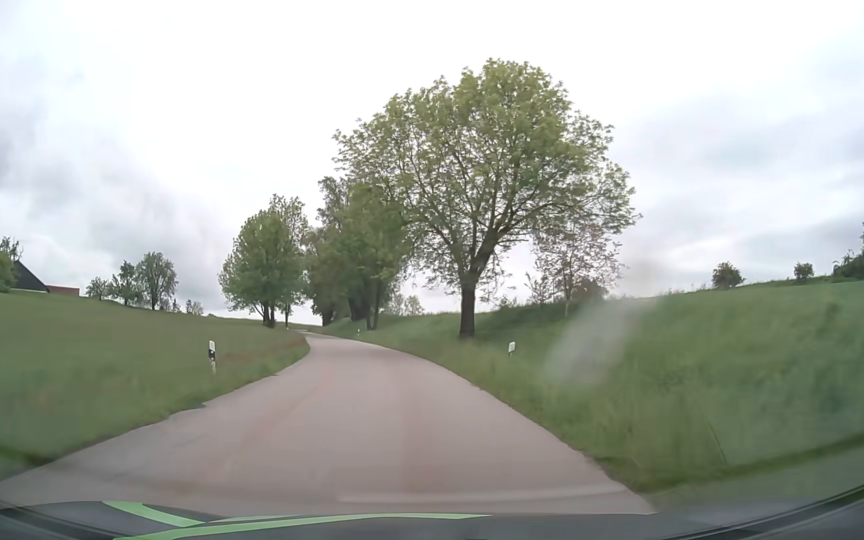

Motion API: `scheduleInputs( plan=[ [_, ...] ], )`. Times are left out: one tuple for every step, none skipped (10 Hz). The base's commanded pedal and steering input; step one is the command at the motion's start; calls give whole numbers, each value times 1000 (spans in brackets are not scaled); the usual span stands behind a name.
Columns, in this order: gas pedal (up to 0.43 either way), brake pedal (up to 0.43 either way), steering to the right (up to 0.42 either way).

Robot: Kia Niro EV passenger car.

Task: Follow the waypoints while adhering to traffic rules and regulations

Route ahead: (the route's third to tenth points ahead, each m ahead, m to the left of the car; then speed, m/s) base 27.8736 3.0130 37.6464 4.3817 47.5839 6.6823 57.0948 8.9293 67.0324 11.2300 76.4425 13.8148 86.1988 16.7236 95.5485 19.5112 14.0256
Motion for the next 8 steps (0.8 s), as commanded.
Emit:
scheduleInputs(
  plan=[
    [0, 0, -29],
    [0, 0, -29],
    [0, 0, -27],
    [0, 0, -24],
    [0, 0, -24],
    [0, 0, -24],
    [0, 0, -24],
    [0, 0, -24]
  ],
)
